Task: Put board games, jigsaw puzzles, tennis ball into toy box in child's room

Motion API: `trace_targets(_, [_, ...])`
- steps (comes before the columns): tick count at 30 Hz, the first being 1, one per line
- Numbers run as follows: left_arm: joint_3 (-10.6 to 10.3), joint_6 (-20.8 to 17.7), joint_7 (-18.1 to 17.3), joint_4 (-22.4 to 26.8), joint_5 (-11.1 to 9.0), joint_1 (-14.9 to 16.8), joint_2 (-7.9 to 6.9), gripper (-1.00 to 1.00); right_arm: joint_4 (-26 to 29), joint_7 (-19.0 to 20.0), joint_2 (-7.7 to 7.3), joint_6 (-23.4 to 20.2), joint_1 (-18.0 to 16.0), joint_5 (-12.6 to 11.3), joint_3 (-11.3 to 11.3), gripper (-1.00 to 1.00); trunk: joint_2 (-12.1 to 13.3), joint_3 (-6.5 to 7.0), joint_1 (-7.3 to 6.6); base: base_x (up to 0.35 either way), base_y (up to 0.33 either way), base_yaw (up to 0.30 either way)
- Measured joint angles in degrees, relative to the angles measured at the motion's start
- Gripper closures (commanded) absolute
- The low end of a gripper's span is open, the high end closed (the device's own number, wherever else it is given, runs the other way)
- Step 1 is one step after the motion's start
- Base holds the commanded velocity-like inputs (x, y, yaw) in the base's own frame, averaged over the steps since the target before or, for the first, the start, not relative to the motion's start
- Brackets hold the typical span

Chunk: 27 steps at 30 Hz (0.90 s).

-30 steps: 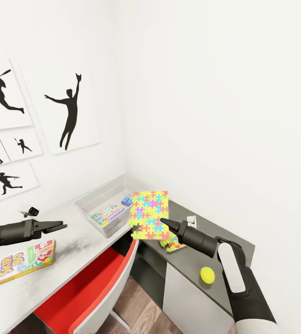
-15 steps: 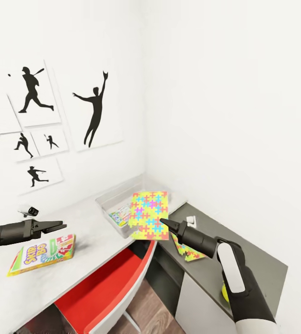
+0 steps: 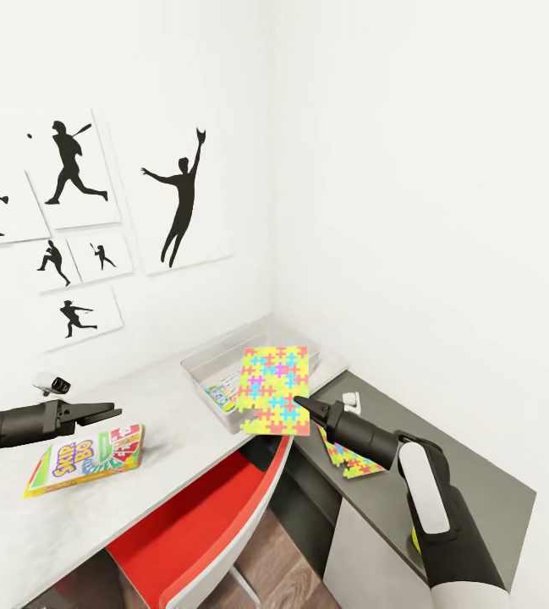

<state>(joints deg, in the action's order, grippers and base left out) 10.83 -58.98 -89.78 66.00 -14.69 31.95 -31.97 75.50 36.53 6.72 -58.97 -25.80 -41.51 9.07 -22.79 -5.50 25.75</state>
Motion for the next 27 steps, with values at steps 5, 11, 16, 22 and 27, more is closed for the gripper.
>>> trace_targets(5, [0.00,0.00,0.00,0.00,0.02,0.00,0.00,-1.00,0.03,0.03,0.06,0.38,-0.02,0.31,-0.14,1.00,0.00,0.00,0.00,0.000,0.000,0.000])
trace_targets(11, [0.25,0.00,0.00,0.00,0.08,0.00,0.00,-1.00,0.07,0.06,0.00,1.44,0.01,0.16,-0.19,1.00,-0.01,0.00,-0.02,0.117,0.000,0.000])
trace_targets(16, [0.63,0.00,0.01,0.01,0.08,-0.01,-0.01,-1.00,0.06,0.06,-0.03,1.62,-0.01,0.13,-0.26,1.00,0.00,0.00,-0.01,0.155,0.000,0.095])
trace_targets(22, [0.71,0.00,0.01,0.01,0.07,-0.03,-0.01,-1.00,0.07,0.06,-0.03,1.67,-0.01,0.13,-0.35,1.00,0.00,0.00,-0.01,0.089,0.000,0.254])
trace_targets(27, [0.71,0.00,0.01,0.01,0.07,-0.03,0.03,-1.00,0.07,0.06,-0.02,1.66,0.00,0.16,-0.36,1.00,0.00,0.00,-0.01,0.083,0.000,0.282])
